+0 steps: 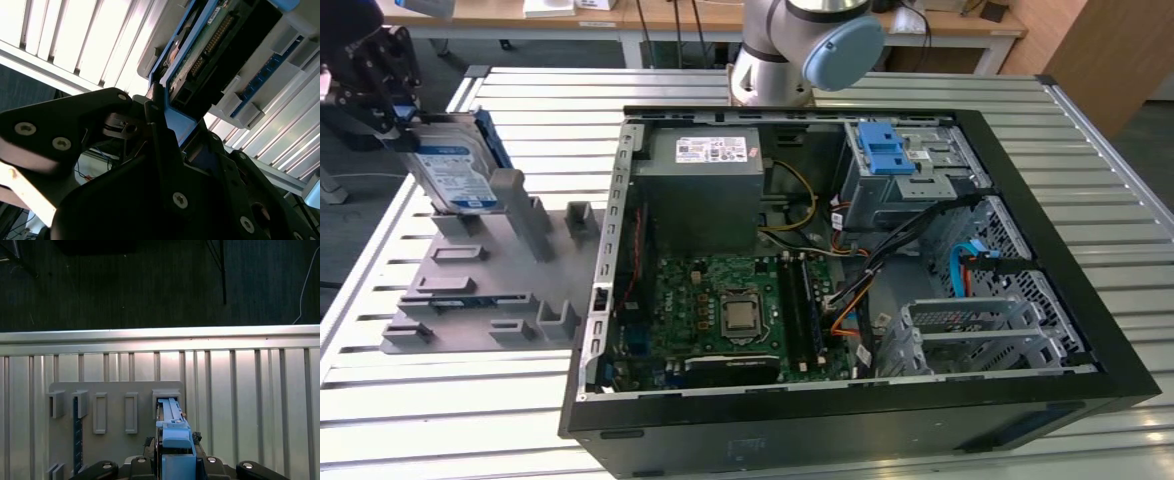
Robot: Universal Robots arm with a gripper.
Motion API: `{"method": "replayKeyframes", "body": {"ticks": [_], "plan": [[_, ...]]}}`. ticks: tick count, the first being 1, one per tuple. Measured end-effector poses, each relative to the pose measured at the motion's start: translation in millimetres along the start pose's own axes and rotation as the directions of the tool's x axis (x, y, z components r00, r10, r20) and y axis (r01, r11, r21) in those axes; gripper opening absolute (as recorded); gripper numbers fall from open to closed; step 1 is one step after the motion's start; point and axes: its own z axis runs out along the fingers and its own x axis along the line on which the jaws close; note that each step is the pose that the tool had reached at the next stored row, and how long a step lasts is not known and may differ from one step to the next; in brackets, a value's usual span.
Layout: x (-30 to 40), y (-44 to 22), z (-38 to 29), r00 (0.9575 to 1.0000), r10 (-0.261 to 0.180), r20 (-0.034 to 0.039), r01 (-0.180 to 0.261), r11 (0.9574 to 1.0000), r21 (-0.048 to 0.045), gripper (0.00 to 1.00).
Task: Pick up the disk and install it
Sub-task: 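Pick up the disk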
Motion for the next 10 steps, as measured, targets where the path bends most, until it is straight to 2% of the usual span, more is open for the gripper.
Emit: {"method": "replayKeyframes", "body": {"ticks": [10], "plan": [[0.0,0.0,-1.6,1.0000,0.000,0.0000,0.000,1.0000,-0.0002,0.36]]}}
